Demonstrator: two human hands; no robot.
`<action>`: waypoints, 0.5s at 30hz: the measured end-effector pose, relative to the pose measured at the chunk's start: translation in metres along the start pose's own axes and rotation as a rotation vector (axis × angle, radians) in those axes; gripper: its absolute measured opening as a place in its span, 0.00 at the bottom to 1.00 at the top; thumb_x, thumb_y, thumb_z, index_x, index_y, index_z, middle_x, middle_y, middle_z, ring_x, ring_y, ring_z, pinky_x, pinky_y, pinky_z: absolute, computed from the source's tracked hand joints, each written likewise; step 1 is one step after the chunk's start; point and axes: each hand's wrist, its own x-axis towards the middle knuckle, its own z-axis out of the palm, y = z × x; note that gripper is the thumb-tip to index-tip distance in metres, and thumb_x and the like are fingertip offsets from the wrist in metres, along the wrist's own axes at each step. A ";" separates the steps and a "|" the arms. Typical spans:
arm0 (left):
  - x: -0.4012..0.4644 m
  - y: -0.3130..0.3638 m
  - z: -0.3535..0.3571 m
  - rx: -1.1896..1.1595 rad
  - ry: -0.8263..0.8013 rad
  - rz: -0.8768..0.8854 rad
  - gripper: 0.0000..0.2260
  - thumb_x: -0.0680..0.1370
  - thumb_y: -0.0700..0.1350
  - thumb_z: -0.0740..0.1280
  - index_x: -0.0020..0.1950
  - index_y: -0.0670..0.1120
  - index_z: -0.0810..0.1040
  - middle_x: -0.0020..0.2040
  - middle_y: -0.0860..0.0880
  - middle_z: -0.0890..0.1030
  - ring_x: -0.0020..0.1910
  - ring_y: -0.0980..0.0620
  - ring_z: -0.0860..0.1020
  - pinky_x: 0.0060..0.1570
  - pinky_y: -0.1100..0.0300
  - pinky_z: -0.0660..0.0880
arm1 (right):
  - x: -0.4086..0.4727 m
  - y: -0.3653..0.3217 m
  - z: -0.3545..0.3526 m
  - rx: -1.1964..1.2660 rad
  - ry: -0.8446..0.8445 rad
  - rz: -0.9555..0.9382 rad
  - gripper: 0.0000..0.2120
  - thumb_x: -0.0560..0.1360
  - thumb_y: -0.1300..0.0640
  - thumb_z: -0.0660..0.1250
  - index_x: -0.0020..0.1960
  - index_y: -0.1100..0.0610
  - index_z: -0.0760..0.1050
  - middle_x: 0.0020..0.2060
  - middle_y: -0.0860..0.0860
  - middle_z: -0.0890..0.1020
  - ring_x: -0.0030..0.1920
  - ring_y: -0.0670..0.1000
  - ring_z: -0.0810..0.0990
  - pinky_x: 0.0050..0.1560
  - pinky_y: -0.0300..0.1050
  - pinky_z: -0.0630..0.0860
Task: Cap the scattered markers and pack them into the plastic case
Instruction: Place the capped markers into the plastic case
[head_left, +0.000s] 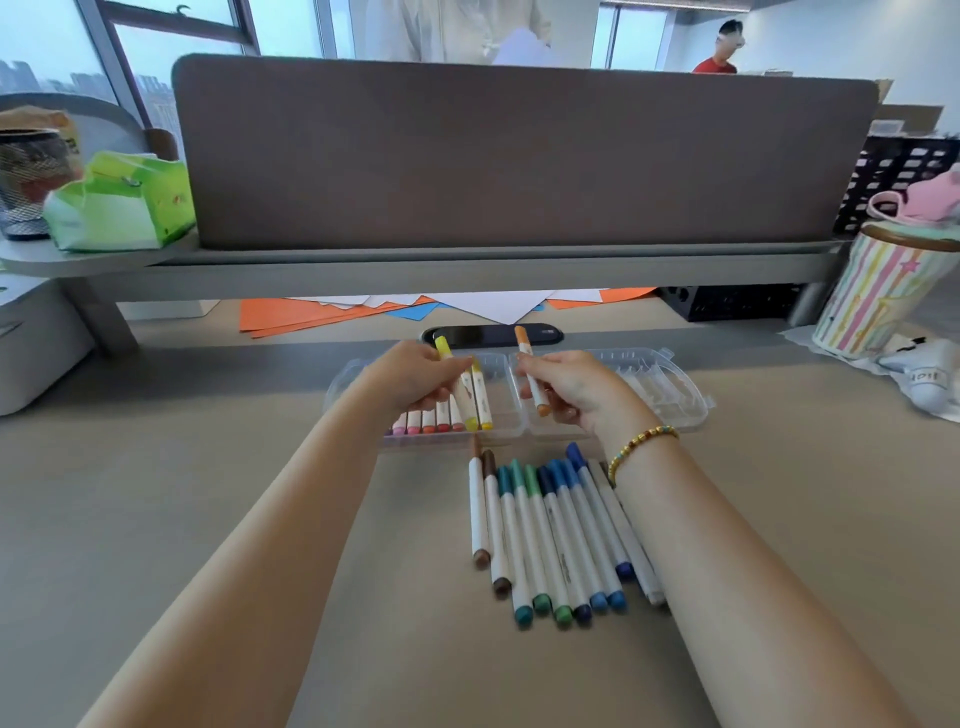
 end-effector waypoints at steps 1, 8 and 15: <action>0.007 0.003 0.004 0.060 0.034 0.032 0.14 0.78 0.54 0.63 0.44 0.43 0.74 0.31 0.48 0.75 0.26 0.55 0.69 0.28 0.67 0.69 | 0.005 0.001 -0.002 -0.013 0.014 0.004 0.11 0.79 0.51 0.61 0.49 0.57 0.76 0.34 0.50 0.79 0.28 0.45 0.70 0.24 0.35 0.64; 0.043 0.016 0.038 0.269 0.155 0.142 0.26 0.80 0.47 0.61 0.76 0.44 0.56 0.63 0.42 0.74 0.50 0.47 0.78 0.44 0.59 0.77 | 0.027 0.005 -0.004 -0.026 0.035 0.021 0.08 0.79 0.58 0.59 0.45 0.57 0.75 0.35 0.53 0.77 0.29 0.47 0.71 0.25 0.35 0.62; 0.055 0.015 0.054 0.445 0.066 0.147 0.28 0.80 0.44 0.61 0.77 0.46 0.53 0.71 0.43 0.67 0.56 0.48 0.76 0.46 0.62 0.72 | 0.041 0.005 -0.003 -0.085 0.061 0.013 0.10 0.79 0.59 0.58 0.49 0.61 0.76 0.35 0.54 0.76 0.30 0.48 0.70 0.29 0.37 0.68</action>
